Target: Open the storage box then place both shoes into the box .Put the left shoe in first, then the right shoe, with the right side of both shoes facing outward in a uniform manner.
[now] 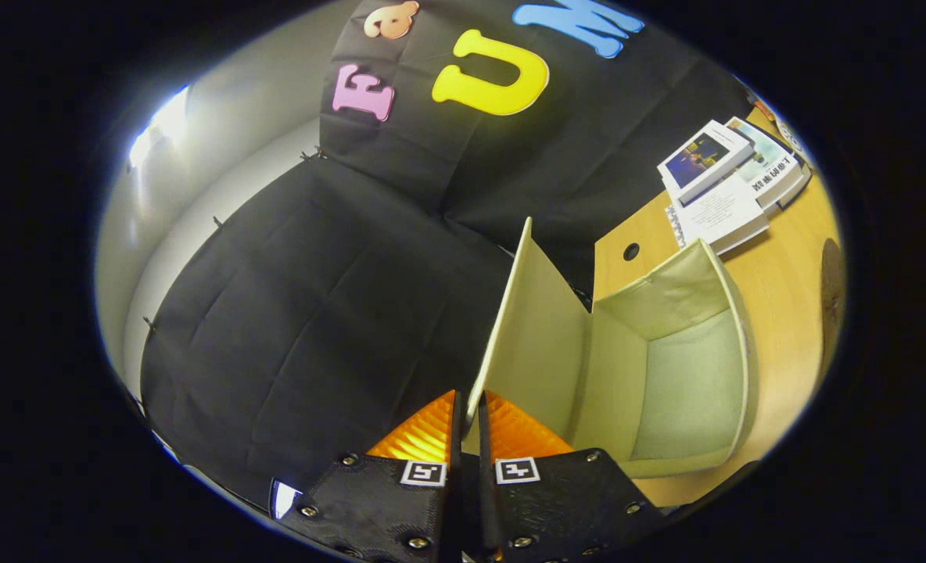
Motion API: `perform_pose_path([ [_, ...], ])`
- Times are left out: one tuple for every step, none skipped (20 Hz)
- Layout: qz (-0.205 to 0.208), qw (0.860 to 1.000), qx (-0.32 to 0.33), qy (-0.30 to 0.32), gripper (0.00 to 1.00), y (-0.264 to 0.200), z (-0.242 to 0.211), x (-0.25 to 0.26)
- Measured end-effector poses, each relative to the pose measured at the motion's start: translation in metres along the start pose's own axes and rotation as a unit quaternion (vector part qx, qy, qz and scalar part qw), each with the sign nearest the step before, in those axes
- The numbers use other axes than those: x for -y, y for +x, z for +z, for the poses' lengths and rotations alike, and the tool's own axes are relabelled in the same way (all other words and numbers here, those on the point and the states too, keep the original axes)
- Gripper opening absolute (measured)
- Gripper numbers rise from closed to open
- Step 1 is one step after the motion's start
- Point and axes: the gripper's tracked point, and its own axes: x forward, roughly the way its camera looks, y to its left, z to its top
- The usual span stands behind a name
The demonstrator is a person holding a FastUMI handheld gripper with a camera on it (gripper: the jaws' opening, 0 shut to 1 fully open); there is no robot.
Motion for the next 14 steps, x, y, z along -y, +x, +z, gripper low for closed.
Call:
perform_pose_path([
  [-0.003, 1.000, -0.002, -0.010, 0.09, 0.008, -0.002, -0.005],
  [-0.004, 1.000, -0.005, -0.019, 0.09, 0.016, -0.006, -0.012],
  [-0.005, 1.000, -0.009, -0.028, 0.09, 0.023, -0.008, -0.017],
  [-0.007, 0.999, -0.015, -0.040, 0.09, 0.030, -0.012, -0.021],
  [-0.008, 0.998, -0.022, -0.052, 0.09, 0.036, -0.014, -0.025],
  [-0.009, 0.997, -0.029, -0.064, 0.09, 0.041, -0.018, -0.030],
  [-0.010, 0.997, -0.035, -0.074, 0.09, 0.047, -0.022, -0.032],
  [-0.011, 0.996, -0.042, -0.081, 0.09, 0.053, -0.028, -0.035],
  [-0.010, 0.995, -0.048, -0.085, 0.09, 0.059, -0.033, -0.037],
  [-0.009, 0.995, -0.055, -0.086, 0.09, 0.067, -0.039, -0.041],
  [-0.006, 0.994, -0.064, -0.089, 0.09, 0.074, -0.045, -0.045],
  [-0.006, 0.993, -0.073, -0.098, 0.14, 0.076, -0.048, -0.046],
  [-0.004, 0.991, -0.080, -0.110, 0.14, 0.077, -0.051, -0.047],
  [-0.005, 0.988, -0.087, -0.124, 0.16, 0.079, -0.054, -0.046],
])
